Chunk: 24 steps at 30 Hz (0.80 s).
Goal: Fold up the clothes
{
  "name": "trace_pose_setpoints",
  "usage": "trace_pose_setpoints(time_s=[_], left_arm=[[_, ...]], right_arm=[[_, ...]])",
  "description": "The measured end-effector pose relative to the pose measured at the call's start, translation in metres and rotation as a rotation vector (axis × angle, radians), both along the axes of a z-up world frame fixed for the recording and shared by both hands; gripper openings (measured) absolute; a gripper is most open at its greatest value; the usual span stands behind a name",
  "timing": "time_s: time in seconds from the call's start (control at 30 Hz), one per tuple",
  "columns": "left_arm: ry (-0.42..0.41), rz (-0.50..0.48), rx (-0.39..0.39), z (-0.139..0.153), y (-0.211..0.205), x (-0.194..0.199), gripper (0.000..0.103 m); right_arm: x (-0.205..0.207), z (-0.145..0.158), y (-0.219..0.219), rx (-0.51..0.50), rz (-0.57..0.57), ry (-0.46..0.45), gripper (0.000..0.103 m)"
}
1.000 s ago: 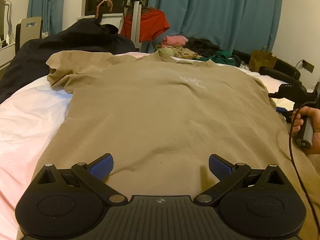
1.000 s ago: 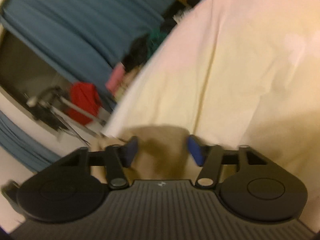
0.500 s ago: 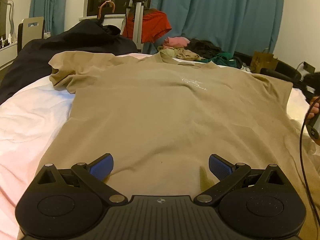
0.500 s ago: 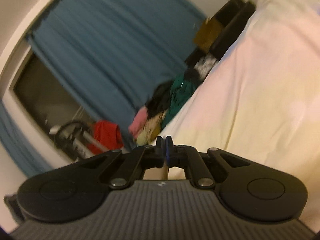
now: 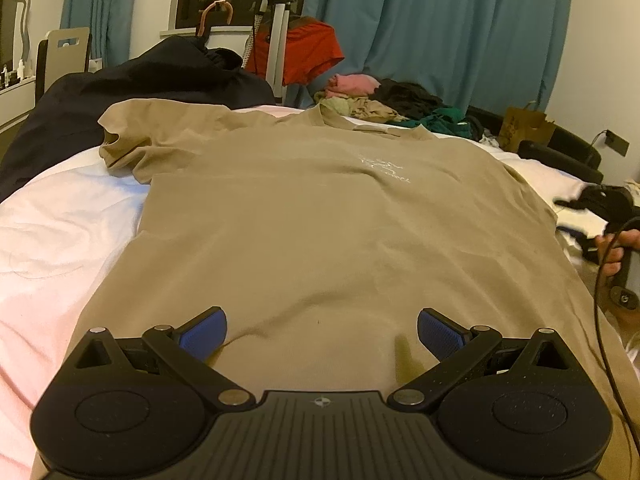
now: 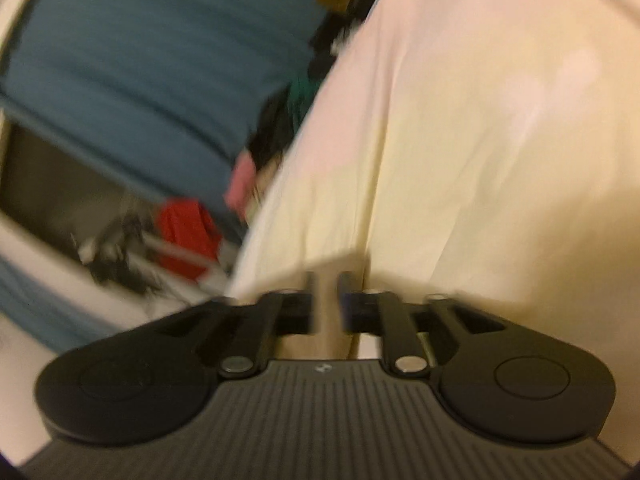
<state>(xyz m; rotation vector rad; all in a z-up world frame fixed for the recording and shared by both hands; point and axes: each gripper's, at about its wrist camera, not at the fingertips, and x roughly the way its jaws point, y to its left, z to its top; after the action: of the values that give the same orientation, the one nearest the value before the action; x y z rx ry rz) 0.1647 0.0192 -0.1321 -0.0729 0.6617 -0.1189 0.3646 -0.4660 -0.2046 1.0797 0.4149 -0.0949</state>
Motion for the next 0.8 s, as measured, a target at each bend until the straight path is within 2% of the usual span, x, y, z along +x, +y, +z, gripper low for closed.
trace_pose_setpoints(time_s=[0.07, 0.17, 0.23, 0.27, 0.3, 0.37, 0.47, 0.53, 0.6, 0.7, 0.8], left_arm=[[0.003, 0.004, -0.004, 0.0, 0.0, 0.002, 0.103], [0.008, 0.008, -0.021, 0.0, 0.001, 0.005, 0.103], [0.009, 0.006, -0.034, 0.0, 0.002, 0.007, 0.103], [0.009, 0.008, -0.04, 0.001, 0.002, 0.008, 0.103], [0.01, 0.01, -0.047, 0.001, 0.002, 0.009, 0.103], [0.01, 0.012, -0.064, 0.004, 0.003, 0.01, 0.103], [0.002, 0.022, -0.083, 0.012, 0.006, 0.008, 0.103], [-0.002, 0.029, -0.096, 0.018, 0.009, 0.006, 0.103], [-0.001, 0.026, -0.092, 0.026, 0.013, 0.005, 0.103], [0.019, 0.031, 0.01, 0.034, 0.019, 0.007, 0.102], [0.015, 0.051, 0.009, 0.043, 0.039, 0.004, 0.102]], right_arm=[[0.005, 0.0, 0.009, -0.027, 0.013, 0.002, 0.059], [0.004, 0.001, 0.016, -0.063, -0.012, 0.012, 0.059], [0.009, 0.001, 0.02, -0.074, -0.01, -0.023, 0.06], [0.013, 0.002, 0.022, -0.086, 0.005, -0.039, 0.052], [0.018, 0.005, 0.025, -0.112, 0.022, -0.044, 0.033], [0.027, 0.015, 0.033, -0.189, 0.062, -0.028, 0.01], [0.017, 0.047, 0.048, -0.378, 0.044, -0.066, 0.008], [0.011, 0.072, 0.056, -0.409, 0.012, -0.1, 0.008], [0.006, 0.101, 0.071, -0.482, -0.008, -0.127, 0.008], [-0.002, 0.15, 0.11, -0.645, 0.005, -0.168, 0.008], [-0.002, 0.189, 0.161, -0.773, 0.067, -0.203, 0.008]])
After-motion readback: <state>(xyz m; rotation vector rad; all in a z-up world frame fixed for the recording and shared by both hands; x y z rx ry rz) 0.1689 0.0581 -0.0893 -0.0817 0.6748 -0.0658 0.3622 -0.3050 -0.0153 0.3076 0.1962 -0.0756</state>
